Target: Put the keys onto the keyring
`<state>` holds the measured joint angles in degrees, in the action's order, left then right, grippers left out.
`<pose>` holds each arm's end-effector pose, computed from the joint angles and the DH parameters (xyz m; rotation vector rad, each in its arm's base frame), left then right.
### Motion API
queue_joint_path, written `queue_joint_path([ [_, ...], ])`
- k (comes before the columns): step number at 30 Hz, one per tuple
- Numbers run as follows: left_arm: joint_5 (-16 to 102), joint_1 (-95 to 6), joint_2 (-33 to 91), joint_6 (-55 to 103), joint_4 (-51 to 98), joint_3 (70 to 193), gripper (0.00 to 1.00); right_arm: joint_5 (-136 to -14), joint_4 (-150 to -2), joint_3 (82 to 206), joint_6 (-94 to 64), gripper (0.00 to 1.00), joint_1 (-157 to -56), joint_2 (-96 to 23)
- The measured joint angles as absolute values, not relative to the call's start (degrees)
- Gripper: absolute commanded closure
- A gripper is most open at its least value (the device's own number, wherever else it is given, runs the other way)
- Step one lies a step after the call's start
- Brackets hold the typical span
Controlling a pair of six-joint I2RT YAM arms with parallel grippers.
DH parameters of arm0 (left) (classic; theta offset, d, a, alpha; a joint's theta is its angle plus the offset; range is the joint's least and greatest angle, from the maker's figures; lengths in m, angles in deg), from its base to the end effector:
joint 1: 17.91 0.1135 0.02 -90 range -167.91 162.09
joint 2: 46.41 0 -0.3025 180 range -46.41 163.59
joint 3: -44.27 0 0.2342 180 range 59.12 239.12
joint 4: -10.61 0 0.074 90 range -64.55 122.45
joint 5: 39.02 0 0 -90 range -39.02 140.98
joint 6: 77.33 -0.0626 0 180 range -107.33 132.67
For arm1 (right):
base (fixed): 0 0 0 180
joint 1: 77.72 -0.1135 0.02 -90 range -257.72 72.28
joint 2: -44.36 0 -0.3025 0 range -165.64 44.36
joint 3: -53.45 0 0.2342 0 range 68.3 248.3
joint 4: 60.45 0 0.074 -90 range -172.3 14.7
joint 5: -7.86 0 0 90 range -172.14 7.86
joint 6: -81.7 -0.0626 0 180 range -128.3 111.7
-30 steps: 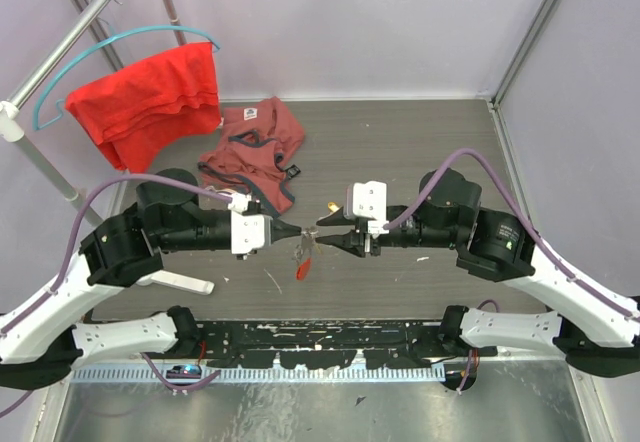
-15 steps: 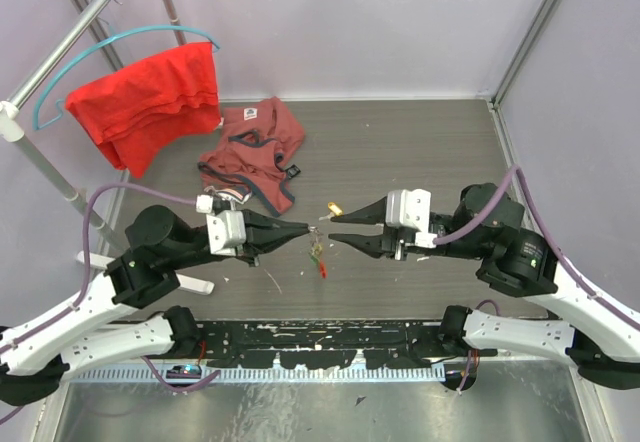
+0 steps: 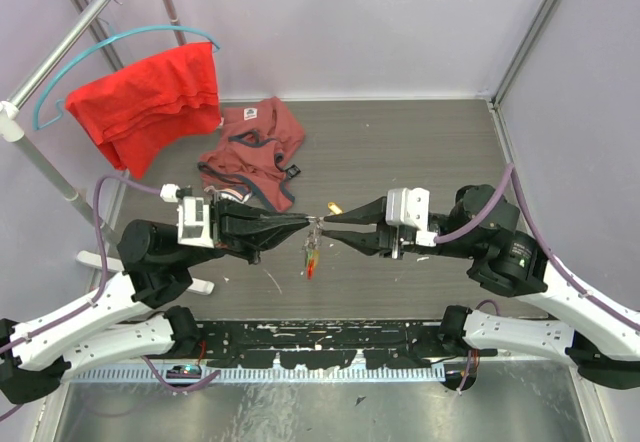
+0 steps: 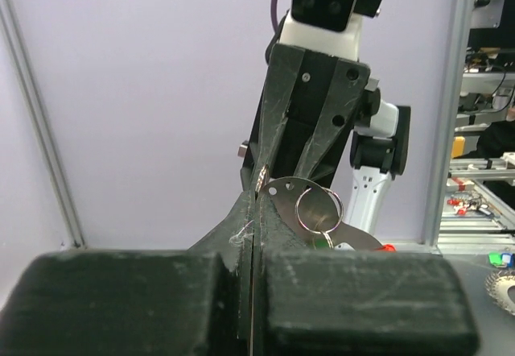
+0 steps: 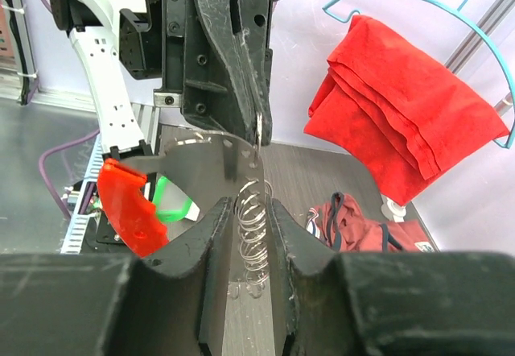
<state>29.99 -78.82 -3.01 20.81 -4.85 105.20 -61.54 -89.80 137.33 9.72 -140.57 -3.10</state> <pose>0.0459 -0.1285 0.4640 0.7955 0.7894 -1.2689 0.0422 0.1306 0.4917 -1.1981 0.9342 0.8922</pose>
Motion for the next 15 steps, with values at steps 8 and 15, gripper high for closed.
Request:
queue_joint_path([
  [8,29.0,-78.8,-2.9,22.6,-8.1,105.2,1.0,-60.9,-87.0,136.9,8.8,0.71,-140.6,-2.8],
  [15,28.9,-78.8,-2.5,23.2,-8.9,104.7,1.0,-60.2,-82.2,134.8,7.3,0.74,-140.6,-2.9],
])
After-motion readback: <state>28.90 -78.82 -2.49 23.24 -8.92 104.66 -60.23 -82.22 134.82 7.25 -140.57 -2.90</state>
